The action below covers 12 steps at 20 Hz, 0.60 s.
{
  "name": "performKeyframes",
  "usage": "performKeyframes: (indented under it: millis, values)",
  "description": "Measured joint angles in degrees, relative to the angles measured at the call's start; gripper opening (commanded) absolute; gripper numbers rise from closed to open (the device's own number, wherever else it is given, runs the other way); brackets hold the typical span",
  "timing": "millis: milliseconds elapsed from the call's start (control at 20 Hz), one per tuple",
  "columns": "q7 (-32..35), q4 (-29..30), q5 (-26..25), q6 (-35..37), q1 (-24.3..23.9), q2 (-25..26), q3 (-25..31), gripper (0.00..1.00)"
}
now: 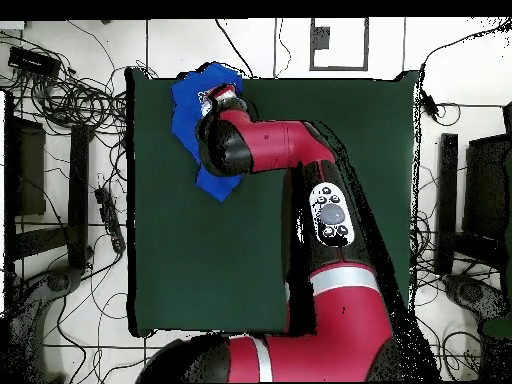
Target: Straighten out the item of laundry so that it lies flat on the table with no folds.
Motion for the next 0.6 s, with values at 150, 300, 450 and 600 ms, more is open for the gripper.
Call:
performKeyframes:
  millis: [150,300,450,600]
  values:
    - [0.0,0.0,0.0,0.0,-0.3,0.2,-0.5,1.00]
    - [0.0,0.0,0.0,0.0,-0.4,1.0,-0.6,1.00]
    - [0.0,0.0,0.1,0.0,-0.4,2.2,-0.6,1.00]
    - [0.0,0.0,0.1,0.0,-0.4,3.0,-0.6,1.00]
